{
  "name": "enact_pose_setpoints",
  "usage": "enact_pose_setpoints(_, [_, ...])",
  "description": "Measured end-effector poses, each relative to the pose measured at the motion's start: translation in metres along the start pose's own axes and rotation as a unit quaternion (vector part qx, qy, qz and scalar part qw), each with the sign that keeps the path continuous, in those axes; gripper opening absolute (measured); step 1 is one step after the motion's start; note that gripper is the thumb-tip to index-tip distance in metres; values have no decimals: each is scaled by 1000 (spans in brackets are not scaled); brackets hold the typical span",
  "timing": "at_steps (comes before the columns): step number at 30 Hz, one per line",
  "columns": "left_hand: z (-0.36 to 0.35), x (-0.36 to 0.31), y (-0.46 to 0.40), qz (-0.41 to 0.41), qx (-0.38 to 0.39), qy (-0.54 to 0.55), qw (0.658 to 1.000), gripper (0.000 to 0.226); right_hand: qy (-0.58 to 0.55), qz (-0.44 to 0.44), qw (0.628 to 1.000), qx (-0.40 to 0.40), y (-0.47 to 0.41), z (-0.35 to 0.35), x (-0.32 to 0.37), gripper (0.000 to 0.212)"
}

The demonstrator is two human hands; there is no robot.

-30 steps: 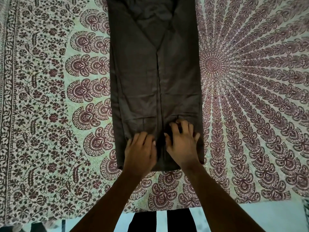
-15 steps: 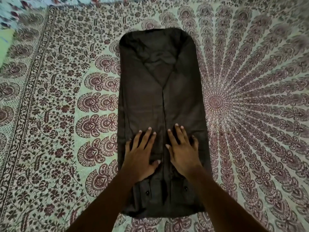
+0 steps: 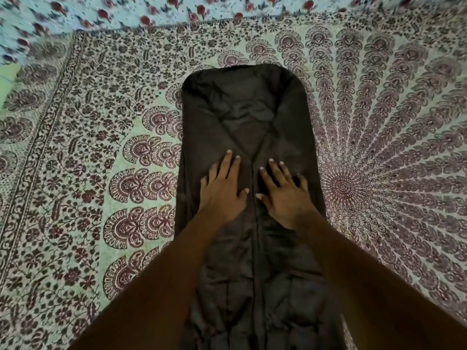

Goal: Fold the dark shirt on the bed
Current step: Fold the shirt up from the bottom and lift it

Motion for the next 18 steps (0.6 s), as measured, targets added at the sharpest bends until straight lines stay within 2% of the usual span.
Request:
enact_pose_setpoints(2, [3,8,-20,38,17,25,999,85,5,-4,1000,-10,-22,9,-6,79])
enact_pose_setpoints(4, [11,11,-37,43,1,28,999,88,7,-11,999,-30,-43,18,-12,78])
enact_pose_setpoints(6, [18,15,-53,50,5,29,998,98,16,-8,1000,-16,-64,22,-16,81])
enact_pose_setpoints(9, [10,26,-72,76,57,50,994,118,11,2,1000,-1,-87,21,-21,91])
enact_pose_setpoints(11, [2,30,-76,74,74,40,994,124,-1,1,1000,5,-92,15,-23,87])
enact_pose_setpoints(15, [4,27,-73,66,82,48,993,123,-17,-1,1000,22,-87,18,-21,79])
enact_pose_setpoints(18, [13,13,-49,37,-1,26,999,101,-29,-38,998,-29,-56,30,-16,72])
Point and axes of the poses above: each hand's wrist, its own y-axis away from the middle knuckle, its own z-axis out of the back of the hand, x = y × z, the point moved 5 cm from there along -y, towards the middle knuckle, and after that the axes turned 7 degrees about -z, right-handed, at the moved point
